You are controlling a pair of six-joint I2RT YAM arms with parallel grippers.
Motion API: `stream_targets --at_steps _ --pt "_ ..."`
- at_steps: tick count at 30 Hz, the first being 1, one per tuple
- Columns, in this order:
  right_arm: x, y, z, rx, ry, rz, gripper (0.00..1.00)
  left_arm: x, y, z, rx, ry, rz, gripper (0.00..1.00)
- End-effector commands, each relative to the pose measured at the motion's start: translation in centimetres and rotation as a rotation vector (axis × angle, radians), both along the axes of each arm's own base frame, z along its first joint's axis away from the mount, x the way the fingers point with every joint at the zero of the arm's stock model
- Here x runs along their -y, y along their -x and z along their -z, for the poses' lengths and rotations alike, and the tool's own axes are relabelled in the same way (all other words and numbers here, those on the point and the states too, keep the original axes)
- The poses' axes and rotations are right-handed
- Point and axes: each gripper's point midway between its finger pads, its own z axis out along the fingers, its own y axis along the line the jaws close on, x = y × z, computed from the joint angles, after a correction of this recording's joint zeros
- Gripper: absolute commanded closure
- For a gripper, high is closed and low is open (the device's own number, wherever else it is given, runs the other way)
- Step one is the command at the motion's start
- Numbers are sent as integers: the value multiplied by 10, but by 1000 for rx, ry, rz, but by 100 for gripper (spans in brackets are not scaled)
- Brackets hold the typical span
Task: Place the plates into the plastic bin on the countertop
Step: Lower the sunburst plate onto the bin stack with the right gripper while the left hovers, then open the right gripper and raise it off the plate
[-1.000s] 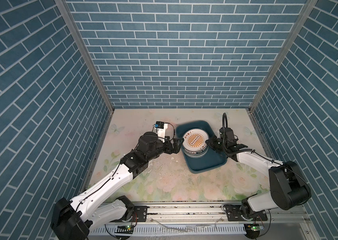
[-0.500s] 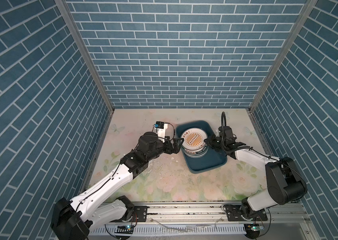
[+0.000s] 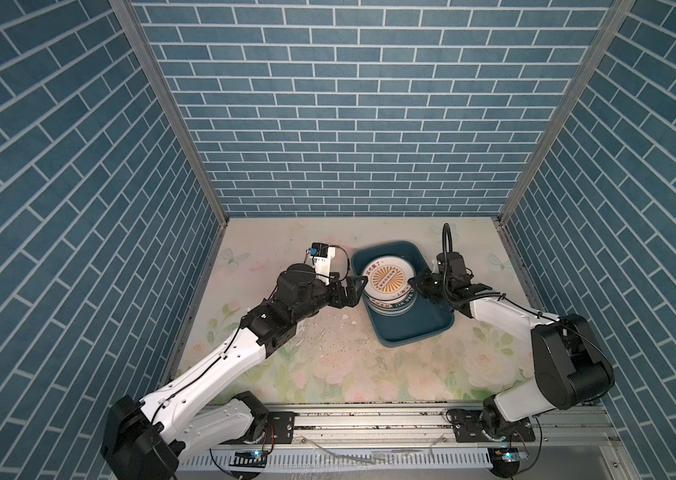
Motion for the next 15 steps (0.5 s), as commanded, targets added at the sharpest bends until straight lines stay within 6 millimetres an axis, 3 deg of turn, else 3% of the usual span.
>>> stream_targets --at_steps 1,15 --pt "-3 4 -4 -2 22 -31 92 -1 2 -10 21 21 3 0" --pt "2 10 -8 7 52 -39 58 -2 2 -7 15 17 1 0"
